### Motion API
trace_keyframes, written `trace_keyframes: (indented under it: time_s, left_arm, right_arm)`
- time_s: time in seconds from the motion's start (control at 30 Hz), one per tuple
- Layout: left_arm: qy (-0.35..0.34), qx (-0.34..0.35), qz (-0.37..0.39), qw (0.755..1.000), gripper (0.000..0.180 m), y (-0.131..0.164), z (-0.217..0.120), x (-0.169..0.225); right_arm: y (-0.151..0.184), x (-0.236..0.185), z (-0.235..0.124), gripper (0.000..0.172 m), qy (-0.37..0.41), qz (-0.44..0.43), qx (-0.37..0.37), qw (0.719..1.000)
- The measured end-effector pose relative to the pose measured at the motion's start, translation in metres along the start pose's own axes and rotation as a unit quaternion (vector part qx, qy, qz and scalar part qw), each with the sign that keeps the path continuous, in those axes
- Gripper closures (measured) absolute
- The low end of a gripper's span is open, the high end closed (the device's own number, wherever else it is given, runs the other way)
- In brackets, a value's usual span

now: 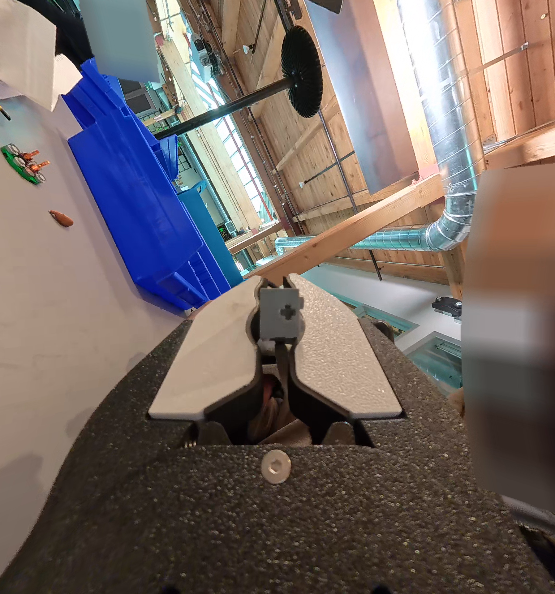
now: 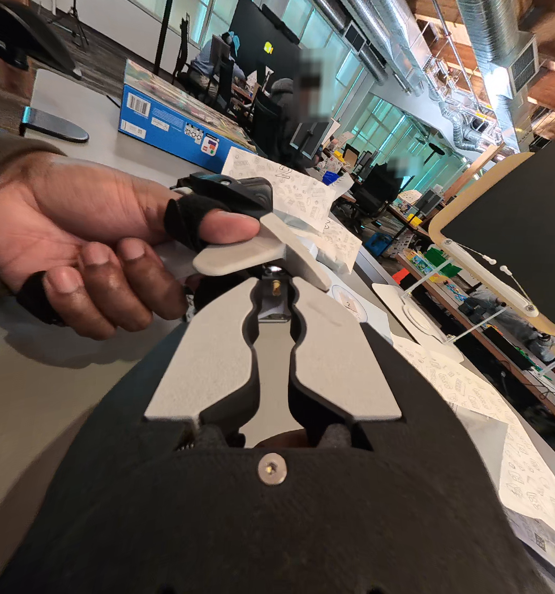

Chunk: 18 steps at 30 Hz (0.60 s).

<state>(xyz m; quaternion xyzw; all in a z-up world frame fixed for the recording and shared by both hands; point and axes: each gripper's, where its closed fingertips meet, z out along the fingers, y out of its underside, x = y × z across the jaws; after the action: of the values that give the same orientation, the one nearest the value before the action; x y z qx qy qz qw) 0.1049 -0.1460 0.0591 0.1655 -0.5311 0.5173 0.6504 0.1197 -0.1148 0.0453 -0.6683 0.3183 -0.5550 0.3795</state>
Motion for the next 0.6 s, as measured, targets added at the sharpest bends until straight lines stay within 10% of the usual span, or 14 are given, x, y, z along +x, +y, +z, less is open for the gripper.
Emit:
trace_keyframes:
  time_s: [0.6]
  left_arm:
    - [-0.026, -0.005, 0.060, 0.998, 0.170, -0.006, -0.012, -0.003]
  right_arm:
    - [0.002, 0.005, -0.004, 0.167, 0.042, -0.004, 0.000, 0.999]
